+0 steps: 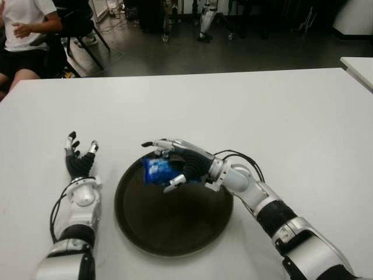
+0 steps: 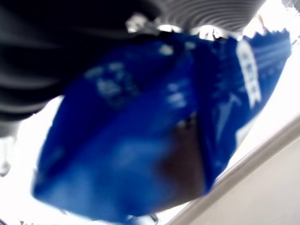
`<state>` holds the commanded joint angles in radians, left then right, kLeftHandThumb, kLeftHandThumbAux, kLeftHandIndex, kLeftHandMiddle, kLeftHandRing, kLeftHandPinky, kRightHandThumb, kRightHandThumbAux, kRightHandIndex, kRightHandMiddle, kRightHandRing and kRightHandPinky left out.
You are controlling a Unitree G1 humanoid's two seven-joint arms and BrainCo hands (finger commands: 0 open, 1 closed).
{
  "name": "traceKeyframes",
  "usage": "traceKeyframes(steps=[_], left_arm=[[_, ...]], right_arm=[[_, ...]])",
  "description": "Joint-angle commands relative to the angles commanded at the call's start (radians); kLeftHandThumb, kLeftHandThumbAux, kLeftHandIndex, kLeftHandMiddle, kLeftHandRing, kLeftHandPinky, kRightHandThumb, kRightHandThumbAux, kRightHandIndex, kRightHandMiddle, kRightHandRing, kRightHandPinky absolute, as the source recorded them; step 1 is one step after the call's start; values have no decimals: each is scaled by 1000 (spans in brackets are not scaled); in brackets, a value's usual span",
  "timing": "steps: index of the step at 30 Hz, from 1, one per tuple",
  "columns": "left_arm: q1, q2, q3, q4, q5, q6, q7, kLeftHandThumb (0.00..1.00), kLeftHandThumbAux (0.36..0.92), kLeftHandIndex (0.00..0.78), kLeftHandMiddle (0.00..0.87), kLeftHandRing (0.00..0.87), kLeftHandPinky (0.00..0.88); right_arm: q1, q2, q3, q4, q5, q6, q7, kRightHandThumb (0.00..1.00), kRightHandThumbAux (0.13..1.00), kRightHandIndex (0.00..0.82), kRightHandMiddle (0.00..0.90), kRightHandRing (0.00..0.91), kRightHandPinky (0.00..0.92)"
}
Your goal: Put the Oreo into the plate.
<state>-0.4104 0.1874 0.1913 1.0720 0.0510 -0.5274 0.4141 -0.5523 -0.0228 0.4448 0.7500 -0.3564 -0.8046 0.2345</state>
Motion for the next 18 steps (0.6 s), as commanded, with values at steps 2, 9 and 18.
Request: traceKeyframes(steps=[2, 9, 18], left_arm=[[1, -1, 0, 0, 1, -5, 2, 14, 686, 73, 94, 73, 44], [2, -7, 1, -5, -2, -17, 7, 28, 695, 59, 57, 33, 21], [4, -11, 2, -5, -4, -26, 5, 23, 691, 65, 56, 30, 24]], right_arm=[[-1, 0, 0, 0, -2, 5, 1, 0, 411, 0, 0, 0, 0], [-1, 2, -3, 8, -14, 16, -19, 0, 397, 0, 0, 0, 0], [-1, 4, -1, 20, -43, 18, -64, 0, 391, 0, 0, 0, 0]])
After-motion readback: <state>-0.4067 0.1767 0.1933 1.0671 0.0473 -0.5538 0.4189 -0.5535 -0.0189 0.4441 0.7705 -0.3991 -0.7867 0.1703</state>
